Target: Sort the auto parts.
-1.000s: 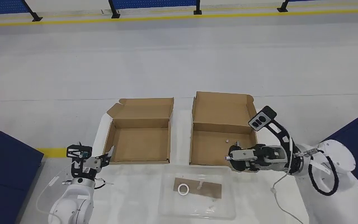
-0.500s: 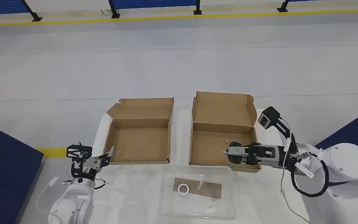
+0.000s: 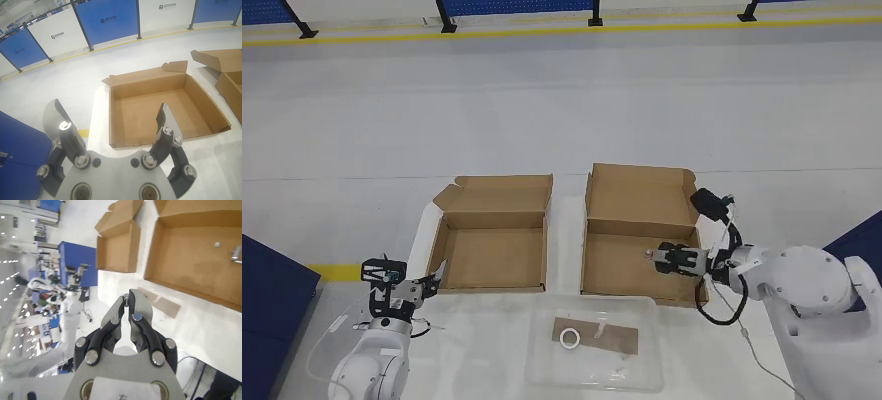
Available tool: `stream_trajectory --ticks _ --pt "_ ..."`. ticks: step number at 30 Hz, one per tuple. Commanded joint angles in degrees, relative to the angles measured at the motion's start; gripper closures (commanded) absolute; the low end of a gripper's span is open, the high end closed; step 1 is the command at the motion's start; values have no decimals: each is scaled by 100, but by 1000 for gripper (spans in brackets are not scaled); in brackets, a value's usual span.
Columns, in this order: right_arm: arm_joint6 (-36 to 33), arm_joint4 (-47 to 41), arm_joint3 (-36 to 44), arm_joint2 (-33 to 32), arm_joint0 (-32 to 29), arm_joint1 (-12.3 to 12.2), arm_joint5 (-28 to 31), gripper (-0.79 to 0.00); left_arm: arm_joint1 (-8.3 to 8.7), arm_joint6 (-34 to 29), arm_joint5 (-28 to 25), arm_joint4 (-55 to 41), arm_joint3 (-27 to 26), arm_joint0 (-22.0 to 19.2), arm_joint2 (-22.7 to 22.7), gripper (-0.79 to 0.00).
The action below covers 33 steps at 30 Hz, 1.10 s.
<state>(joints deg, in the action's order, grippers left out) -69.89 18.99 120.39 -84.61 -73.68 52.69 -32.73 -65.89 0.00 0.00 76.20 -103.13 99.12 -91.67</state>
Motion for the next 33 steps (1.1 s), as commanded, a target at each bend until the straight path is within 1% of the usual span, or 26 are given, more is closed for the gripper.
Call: stream_trajectory --ticks 1,4,6,20,21,23,27,33 --pt "-73 428 -262 379 335 2 -93 0 0 0 0 0 0 0 0 -785" --pt "-20 598 -754 836 783 42 -146 0 0 0 0 0 0 0 0 -785" --pt "37 600 -961 1034 960 72 -184 0 0 0 0 0 0 0 0 -785" --pt "37 600 -961 1034 960 72 -184 0 0 0 0 0 0 0 0 -785" --pt "192 702 -994 1059 921 72 -150 0 0 0 0 0 0 0 0 -785" --pt "285 938 -1121 1185 979 77 -250 0 0 0 0 0 0 0 0 -785" --pt "316 1288 -1687 1625 1469 135 -483 0 0 0 0 0 0 0 0 -785" --pt "503 1573 -2881 2719 2434 354 -670 0 0 0 0 0 0 0 0 -785"
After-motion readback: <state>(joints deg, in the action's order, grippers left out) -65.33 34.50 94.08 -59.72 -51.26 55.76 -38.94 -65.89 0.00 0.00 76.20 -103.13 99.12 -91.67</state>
